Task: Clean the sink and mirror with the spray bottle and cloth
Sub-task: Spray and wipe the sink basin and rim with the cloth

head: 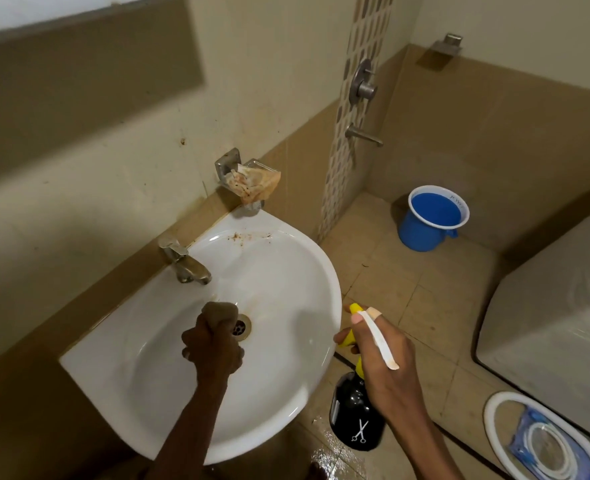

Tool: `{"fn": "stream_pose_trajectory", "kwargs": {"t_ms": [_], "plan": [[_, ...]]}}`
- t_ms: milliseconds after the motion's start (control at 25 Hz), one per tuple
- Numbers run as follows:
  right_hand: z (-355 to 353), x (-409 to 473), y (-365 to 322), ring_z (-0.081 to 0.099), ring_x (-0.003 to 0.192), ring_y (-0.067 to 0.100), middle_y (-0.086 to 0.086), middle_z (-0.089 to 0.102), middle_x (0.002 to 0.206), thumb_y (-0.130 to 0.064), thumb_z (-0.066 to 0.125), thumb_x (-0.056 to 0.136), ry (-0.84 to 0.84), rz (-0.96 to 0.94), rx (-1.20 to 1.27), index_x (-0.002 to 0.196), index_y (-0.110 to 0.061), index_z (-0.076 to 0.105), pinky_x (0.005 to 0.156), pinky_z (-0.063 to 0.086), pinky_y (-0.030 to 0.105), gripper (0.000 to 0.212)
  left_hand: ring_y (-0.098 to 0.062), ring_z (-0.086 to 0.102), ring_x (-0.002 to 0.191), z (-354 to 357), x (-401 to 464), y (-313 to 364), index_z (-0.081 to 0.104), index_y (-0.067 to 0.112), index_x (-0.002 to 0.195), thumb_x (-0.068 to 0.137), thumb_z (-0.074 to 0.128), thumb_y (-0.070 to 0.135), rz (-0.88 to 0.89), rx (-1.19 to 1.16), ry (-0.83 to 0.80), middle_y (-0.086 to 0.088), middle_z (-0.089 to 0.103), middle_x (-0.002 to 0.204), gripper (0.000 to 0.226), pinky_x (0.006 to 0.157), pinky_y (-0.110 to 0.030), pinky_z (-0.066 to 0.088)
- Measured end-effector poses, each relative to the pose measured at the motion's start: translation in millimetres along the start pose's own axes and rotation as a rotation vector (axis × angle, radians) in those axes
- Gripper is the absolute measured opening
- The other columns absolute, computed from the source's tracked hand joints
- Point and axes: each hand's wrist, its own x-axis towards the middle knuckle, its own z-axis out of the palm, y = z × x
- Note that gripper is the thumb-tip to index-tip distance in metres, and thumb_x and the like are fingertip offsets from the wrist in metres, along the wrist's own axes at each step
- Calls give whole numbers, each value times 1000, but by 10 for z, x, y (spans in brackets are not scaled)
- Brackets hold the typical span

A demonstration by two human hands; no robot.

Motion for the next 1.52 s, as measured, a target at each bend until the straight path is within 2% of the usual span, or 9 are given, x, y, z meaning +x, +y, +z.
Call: {"fn": "stream_pose_trajectory", "kwargs": {"t_ms": [80, 160, 360, 560, 720, 920, 1040, 1240, 1520], "plan": [[113, 55, -5, 69, 71, 29, -5, 78, 81, -58, 47, 95, -41, 4, 18, 101, -39, 74, 70, 60, 48, 34, -39, 66, 83, 340, 306, -277, 59, 23, 108, 84, 64, 37, -109, 208, 58, -19, 56, 102, 28, 70, -49, 57], [160, 104, 16, 69, 73, 31, -7, 79, 83, -60, 46, 93, -76, 4, 15, 108, -39, 73, 71, 60, 49, 37, -45, 49, 114, 605, 492, -523, 43, 18, 134, 90, 58, 37, -238, 472, 27, -24, 41, 129, 50, 94, -53, 47], [82, 243, 195, 77, 85, 16, -7, 81, 87, -67, 50, 86, -92, 39, 28, 113, -35, 73, 81, 66, 39, 48, -33, 37, 121, 1019, 581, -500, 31, 14, 132, 93, 43, 42, -316, 601, 67, -16, 30, 125, 50, 112, -47, 27], [-36, 364, 199, 75, 81, 7, -7, 82, 83, -67, 52, 88, -45, 64, 35, 105, -44, 70, 75, 58, 19, 34, -43, 30, 133, 1371, 646, -399, 24, 10, 147, 94, 50, 41, -367, 282, 208, -24, 21, 149, 66, 114, -58, 22], [-90, 471, 144, 70, 71, 2, -9, 81, 78, -54, 54, 91, -26, 96, 24, 99, -43, 71, 65, 52, 12, 22, -45, 38, 128, 1715, 639, -220, 18, 24, 153, 99, 44, 42, -278, 209, 43, -21, 24, 151, 63, 112, -59, 24], [-273, 531, 125, 65, 69, 26, 6, 77, 78, -87, 50, 78, 38, 43, 31, 92, -48, 77, 60, 53, 30, 49, -40, 26, 141, 2126, 677, 309, 15, 31, 155, 95, 50, 49, -278, -134, -57, -13, 17, 158, 72, 115, -60, 23], [-378, 543, 111, 69, 73, 21, 6, 79, 83, -73, 49, 85, 82, 51, 24, 100, -40, 78, 67, 54, 33, 46, -33, 30, 144, 2214, 705, 403, 15, 49, 150, 72, 61, 72, -347, -325, -224, 0, 20, 162, 93, 113, -59, 30], [-462, 494, 82, 71, 77, 19, -4, 81, 86, -63, 47, 91, 112, 36, 3, 116, -35, 74, 72, 58, 37, 46, -25, 43, 124, 1965, 316, 475, 51, 34, 117, 83, 72, 27, 201, -22, -515, 4, 37, 133, 40, 105, -43, 43], [-469, 299, 64, 71, 78, 20, -3, 81, 85, -62, 47, 92, 145, 37, 25, 116, -33, 74, 72, 59, 40, 47, -22, 41, 106, 1235, -432, 15, 52, 34, 83, 62, 54, 51, 878, 780, -854, 11, 37, 104, 27, 87, -35, 43]]}}
